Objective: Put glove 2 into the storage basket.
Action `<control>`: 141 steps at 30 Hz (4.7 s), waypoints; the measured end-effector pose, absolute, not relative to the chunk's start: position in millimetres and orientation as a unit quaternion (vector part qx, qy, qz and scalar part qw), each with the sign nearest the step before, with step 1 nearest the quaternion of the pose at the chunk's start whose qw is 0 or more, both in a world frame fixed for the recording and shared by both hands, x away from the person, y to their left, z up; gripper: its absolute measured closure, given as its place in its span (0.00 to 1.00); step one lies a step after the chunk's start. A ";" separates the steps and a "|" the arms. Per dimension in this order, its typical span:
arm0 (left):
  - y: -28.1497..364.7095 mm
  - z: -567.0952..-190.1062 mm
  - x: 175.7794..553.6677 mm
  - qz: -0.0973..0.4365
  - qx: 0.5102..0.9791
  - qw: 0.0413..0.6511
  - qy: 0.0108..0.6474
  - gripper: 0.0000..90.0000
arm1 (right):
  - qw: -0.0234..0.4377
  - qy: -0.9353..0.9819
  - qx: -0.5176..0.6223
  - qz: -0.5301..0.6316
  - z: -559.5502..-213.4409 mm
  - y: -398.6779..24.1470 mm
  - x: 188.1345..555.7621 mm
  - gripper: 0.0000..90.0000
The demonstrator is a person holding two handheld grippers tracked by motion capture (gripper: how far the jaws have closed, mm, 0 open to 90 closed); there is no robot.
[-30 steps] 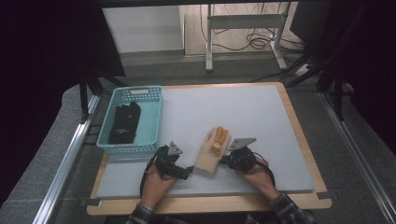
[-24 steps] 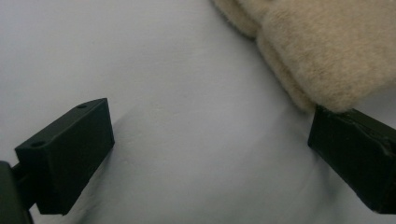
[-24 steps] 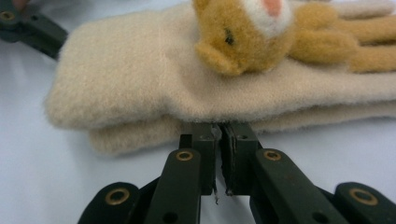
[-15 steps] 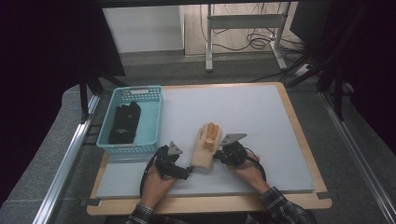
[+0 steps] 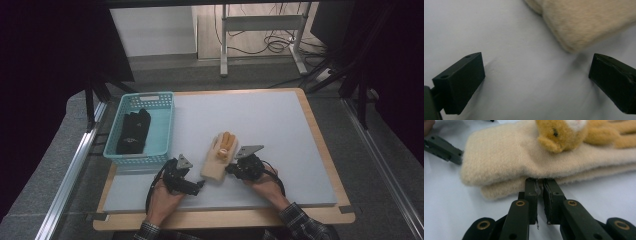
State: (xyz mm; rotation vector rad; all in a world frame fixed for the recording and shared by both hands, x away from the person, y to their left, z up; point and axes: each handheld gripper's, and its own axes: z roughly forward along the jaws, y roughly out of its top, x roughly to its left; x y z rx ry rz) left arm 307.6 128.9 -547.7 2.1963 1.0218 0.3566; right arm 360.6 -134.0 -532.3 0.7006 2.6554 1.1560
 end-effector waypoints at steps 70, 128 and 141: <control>116.5 -501.1 325.1 0.105 0.837 0.358 0.400 0.01 | 0.167 0.859 0.330 0.354 -532.9 -233.6 367.2 0.14; 94.0 -453.2 400.8 0.121 0.845 0.296 0.428 0.85 | 0.167 0.859 0.330 0.354 -533.0 -233.7 367.2 0.14; 175.0 -405.0 416.9 0.172 0.797 0.273 0.510 0.84 | 0.167 0.859 0.330 0.354 -532.9 -233.7 367.2 0.14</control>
